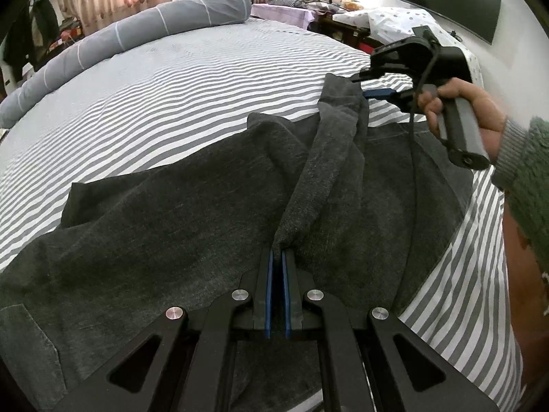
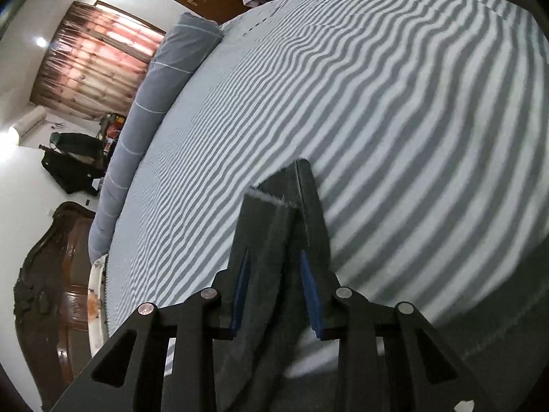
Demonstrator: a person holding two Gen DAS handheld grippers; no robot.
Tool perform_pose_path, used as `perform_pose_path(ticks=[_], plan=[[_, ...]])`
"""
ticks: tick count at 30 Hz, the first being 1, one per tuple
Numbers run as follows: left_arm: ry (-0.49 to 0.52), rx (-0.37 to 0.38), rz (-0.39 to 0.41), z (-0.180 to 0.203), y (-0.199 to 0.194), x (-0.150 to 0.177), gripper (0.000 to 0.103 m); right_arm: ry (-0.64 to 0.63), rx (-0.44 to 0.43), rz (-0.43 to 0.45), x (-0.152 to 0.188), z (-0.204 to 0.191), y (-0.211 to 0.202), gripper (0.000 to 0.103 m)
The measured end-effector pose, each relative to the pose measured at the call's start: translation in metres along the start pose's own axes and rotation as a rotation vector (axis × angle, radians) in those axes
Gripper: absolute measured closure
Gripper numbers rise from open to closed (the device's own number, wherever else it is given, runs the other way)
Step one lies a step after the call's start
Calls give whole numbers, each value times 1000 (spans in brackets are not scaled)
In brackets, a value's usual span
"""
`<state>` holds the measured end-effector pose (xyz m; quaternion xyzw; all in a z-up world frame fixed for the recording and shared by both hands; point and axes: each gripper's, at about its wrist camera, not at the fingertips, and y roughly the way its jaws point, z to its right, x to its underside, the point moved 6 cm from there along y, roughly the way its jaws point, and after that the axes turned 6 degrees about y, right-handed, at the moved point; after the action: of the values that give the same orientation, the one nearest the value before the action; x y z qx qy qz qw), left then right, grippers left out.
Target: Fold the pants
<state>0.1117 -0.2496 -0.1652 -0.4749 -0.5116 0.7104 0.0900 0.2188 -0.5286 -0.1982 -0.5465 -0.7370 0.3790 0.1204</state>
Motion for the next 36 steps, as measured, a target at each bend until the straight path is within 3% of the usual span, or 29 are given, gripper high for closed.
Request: perform_pose_path(ticks=[2,5,8,15,19,24,29,36], plan=[[0,0,-2,-1,1,0,98,-15,13,-2,-4,-2,5,78],[-7,1,-7,-1,2,0,98,-32,40,-16,-9,-7,16,93],[-10,0,-11,-1,2,-1,98,-28,54,-24,-8,-9,16,99],[-28,3,-17,-2,-3,-3,98,-67,54,75,-6,-12,-61,99],[13,11,-10,8,-14,-6,98,-44,73,134,-4,14,-127,99],[119,17,-28,34,-20,-7,98,-21,185,143,21,70,-184,99],[237,7,-77,58,-18,8,98,52,249,110,51,123,-198,99],[299,13,-94,69,-19,18,98,70,288,104,66,147,-196,100]])
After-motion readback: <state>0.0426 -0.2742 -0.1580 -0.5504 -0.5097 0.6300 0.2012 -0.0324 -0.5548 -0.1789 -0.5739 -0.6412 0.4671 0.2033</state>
